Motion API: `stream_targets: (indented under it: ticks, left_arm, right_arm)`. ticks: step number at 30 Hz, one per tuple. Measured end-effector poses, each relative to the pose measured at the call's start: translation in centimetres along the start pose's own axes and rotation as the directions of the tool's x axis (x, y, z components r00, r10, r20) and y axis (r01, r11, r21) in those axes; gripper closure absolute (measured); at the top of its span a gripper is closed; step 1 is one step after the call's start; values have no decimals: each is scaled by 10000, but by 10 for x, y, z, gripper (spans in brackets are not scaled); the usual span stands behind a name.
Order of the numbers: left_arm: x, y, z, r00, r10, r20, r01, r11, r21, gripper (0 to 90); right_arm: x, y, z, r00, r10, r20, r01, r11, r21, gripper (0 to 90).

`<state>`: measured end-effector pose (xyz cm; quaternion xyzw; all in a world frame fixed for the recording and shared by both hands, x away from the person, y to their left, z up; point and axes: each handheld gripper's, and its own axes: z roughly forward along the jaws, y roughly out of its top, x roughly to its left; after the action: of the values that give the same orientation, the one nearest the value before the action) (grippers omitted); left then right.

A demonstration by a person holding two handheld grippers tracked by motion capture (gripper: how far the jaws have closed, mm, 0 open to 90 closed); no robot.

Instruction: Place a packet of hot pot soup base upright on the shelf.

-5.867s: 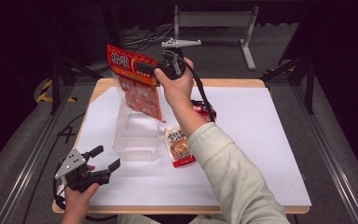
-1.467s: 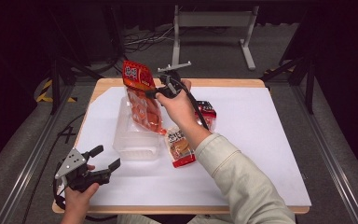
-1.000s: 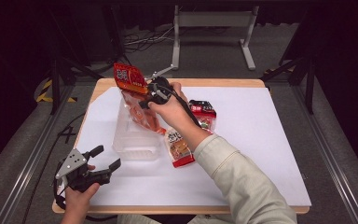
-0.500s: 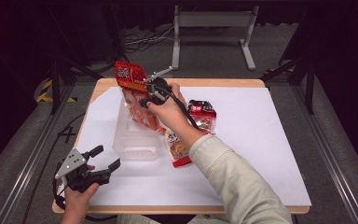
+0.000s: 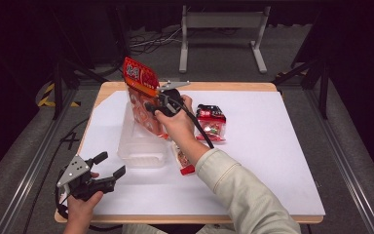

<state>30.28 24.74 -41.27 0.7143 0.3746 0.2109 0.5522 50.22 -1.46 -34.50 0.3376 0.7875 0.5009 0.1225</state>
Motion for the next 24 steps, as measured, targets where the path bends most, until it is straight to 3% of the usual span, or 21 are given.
stream_targets:
  ticks: [6,11,15,18,24]
  left_arm:
    - [0,0,0,10000,-39,11,39,10000,7,168]
    - [-1,0,1,10000,-44,-7,44,10000,27,168]
    - [-2,0,1,10000,-36,-32,36,10000,36,168]
    - [-2,0,0,10000,-41,-37,41,10000,39,168]
    - [-1,0,1,10000,-45,-15,45,10000,76,168]
  right_arm:
    - [7,-15,4,9970,-772,97,772,9970,-9,702]
    - [7,-28,4,9952,-963,144,965,9953,-125,701]
    - [12,-35,2,9901,-1389,198,1393,9900,-224,700]
    - [10,-36,1,9901,-1381,236,1388,9898,-314,700]
    - [0,-34,1,9955,-948,-39,947,9951,-282,668]
